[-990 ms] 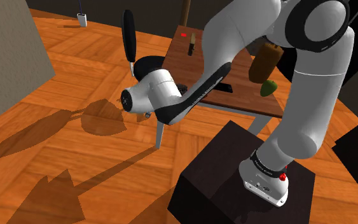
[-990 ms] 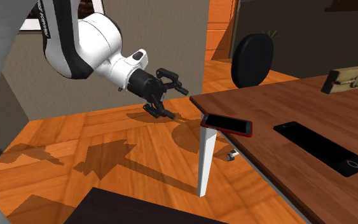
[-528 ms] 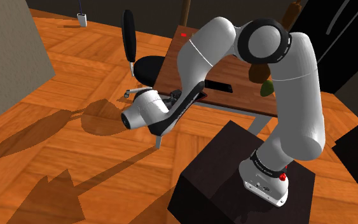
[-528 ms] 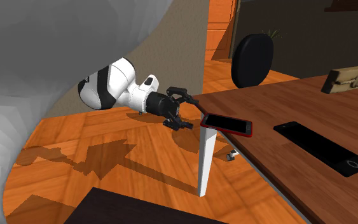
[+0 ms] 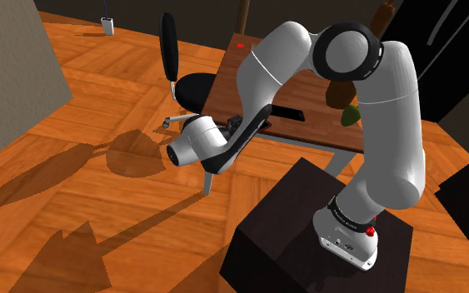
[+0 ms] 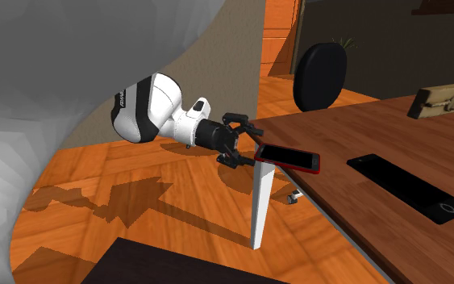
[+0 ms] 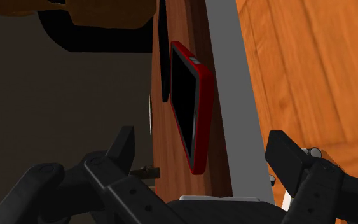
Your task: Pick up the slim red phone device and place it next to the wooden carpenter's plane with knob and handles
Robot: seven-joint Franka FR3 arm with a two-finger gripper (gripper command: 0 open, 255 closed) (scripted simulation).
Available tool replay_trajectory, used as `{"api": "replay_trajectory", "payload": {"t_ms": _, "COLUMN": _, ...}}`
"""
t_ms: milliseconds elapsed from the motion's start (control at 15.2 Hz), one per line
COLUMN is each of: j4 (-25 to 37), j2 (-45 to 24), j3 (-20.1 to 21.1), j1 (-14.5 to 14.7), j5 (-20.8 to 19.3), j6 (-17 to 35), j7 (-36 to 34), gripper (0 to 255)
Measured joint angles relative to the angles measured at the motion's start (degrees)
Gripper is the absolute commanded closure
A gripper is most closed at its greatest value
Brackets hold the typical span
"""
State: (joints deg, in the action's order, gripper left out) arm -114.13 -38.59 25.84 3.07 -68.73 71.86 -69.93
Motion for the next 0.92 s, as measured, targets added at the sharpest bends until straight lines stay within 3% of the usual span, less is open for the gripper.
{"api": "replay_trajectory", "payload": {"t_ms": 198, "j4": -0.04, "j2": 0.01, "j3": -0.01, "j1": -0.03, "j5": -0.02, "j6": 0.04, "j7": -0.02, "gripper": 0}}
{"api": "replay_trajectory", "payload": {"t_ms": 264, "j4": -0.04, "j2": 0.01, "j3": -0.01, "j1": -0.03, "j5": -0.02, "j6": 0.04, "j7": -0.02, "gripper": 255}}
{"api": "replay_trajectory", "payload": {"t_ms": 924, "j4": -0.03, "j2": 0.04, "j3": 0.01, "j1": -0.01, "j5": -0.06, "j6": 0.0, "j7": -0.02, "gripper": 255}}
